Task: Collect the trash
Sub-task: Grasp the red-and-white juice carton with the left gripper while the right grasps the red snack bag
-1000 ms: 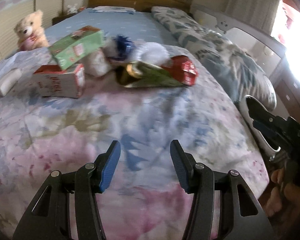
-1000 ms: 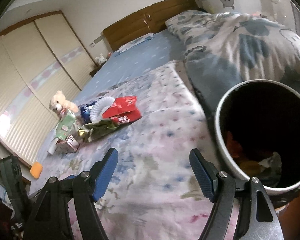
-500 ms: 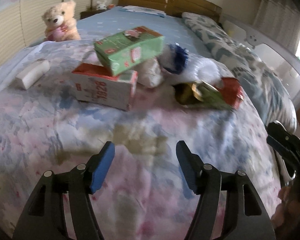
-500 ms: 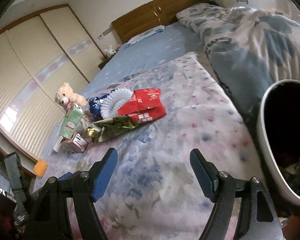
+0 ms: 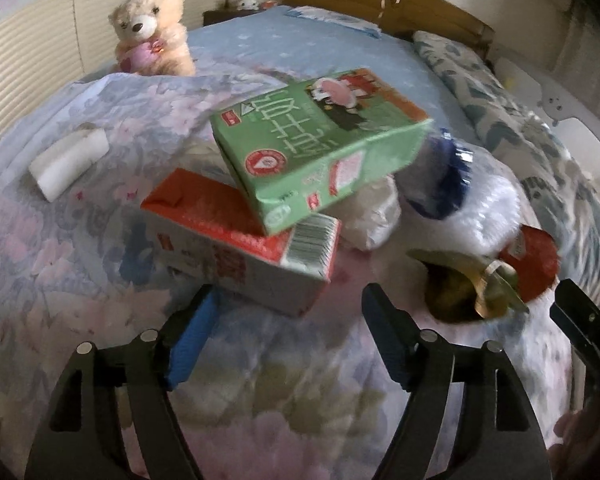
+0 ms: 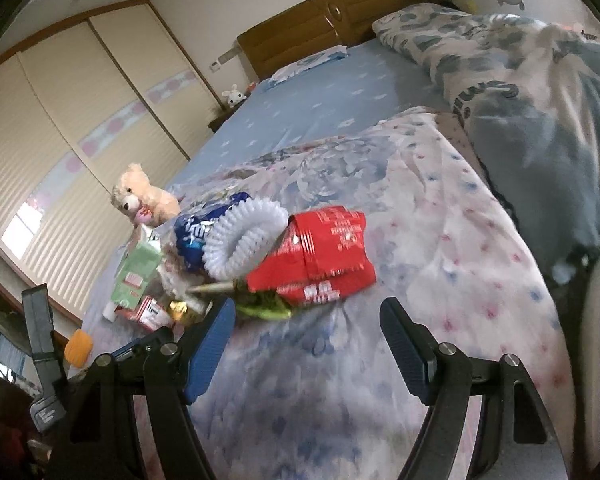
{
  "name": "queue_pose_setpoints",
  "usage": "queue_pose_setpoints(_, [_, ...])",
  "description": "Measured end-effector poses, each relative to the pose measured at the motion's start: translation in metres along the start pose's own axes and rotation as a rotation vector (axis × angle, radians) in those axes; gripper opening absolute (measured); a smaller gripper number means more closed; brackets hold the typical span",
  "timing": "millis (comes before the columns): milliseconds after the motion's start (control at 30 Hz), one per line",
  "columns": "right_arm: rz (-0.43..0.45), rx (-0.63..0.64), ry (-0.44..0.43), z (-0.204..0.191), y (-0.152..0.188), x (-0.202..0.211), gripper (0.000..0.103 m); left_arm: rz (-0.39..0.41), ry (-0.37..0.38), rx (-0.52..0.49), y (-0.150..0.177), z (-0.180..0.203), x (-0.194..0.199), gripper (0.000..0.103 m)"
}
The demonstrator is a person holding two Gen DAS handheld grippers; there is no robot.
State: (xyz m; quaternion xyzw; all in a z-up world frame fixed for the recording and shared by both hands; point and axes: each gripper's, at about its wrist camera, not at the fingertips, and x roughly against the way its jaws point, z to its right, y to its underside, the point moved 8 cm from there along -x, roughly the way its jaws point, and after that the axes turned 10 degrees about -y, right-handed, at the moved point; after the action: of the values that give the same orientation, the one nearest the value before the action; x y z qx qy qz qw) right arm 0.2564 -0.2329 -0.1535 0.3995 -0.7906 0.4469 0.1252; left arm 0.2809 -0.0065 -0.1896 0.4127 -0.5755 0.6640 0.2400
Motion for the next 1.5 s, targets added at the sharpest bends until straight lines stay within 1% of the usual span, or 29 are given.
queue_pose_setpoints(67, [-0.008,-0.006,0.0,0.003,-0.005,-0.009,0.076,0.004,-0.018,0.004,-0.003,0.0,-0.003,0.079])
queue_pose_setpoints(200, [-0.017,-0.019,-0.003,0.009,-0.01,-0.024,0.076,0.015,-0.041,0.0,-0.007,0.003,-0.007,0.079])
queue_pose_setpoints(267, [-0.015,-0.023,-0.005,0.011,-0.012,-0.028,0.076,0.023,-0.046,-0.005,-0.006,0.003,-0.006,0.072])
queue_pose_setpoints(333, [-0.011,-0.015,0.002,0.012,-0.012,-0.03,0.065,0.037,-0.048,-0.018,-0.007,0.003,-0.005,0.047])
queue_pose_setpoints(367, [-0.009,-0.006,-0.001,0.01,-0.011,-0.03,0.054,0.041,-0.045,-0.028,-0.007,0.003,-0.004,0.042])
queue_pose_setpoints(400, [-0.01,0.002,-0.009,0.008,-0.012,-0.031,0.042,0.043,-0.041,-0.031,-0.007,0.002,-0.004,0.033])
queue_pose_setpoints(433, [-0.012,0.012,-0.012,0.006,-0.011,-0.03,0.037,0.044,-0.031,-0.035,-0.007,0.002,-0.003,0.022])
queue_pose_setpoints(467, [-0.01,0.023,-0.008,0.004,-0.011,-0.029,0.027,0.042,-0.023,-0.037,-0.007,0.001,-0.003,0.014])
queue_pose_setpoints(500, [-0.007,0.036,-0.005,0.001,-0.011,-0.028,0.02,0.036,-0.016,-0.039,-0.005,0.0,-0.003,0.005])
queue_pose_setpoints(533, [-0.006,0.042,0.001,0.0,-0.011,-0.026,0.019,0.036,-0.009,-0.039,-0.004,-0.001,-0.001,0.005])
queue_pose_setpoints(567, [-0.003,0.047,0.007,-0.001,-0.011,-0.024,0.015,0.038,-0.005,-0.04,-0.002,-0.003,0.001,0.004])
queue_pose_setpoints(600, [0.002,0.047,0.007,-0.002,-0.01,-0.022,0.009,0.04,-0.006,-0.041,0.0,-0.005,0.003,0.004])
queue_pose_setpoints(633, [0.005,0.042,0.004,-0.002,-0.01,-0.019,0.005,0.043,-0.004,-0.043,0.002,-0.007,0.005,0.004])
queue_pose_setpoints(667, [0.007,0.038,0.003,-0.002,-0.009,-0.016,0.004,0.046,-0.001,-0.044,0.004,-0.008,0.007,0.004])
queue_pose_setpoints(933, [0.025,0.042,0.003,-0.004,0.001,0.012,0.003,0.08,0.049,-0.072,0.026,-0.018,0.036,0.003])
queue_pose_setpoints(1100, [0.032,0.036,0.002,-0.008,0.01,0.025,0.003,0.094,0.098,-0.097,0.042,-0.02,0.057,0.003])
queue_pose_setpoints(1367, [0.036,0.044,-0.001,-0.018,0.025,0.041,0.003,0.111,0.146,-0.14,0.065,-0.017,0.082,0.002])
queue_pose_setpoints(1500, [0.05,0.047,-0.002,-0.022,0.03,0.054,0.003,0.131,0.175,-0.164,0.073,-0.007,0.098,0.0])
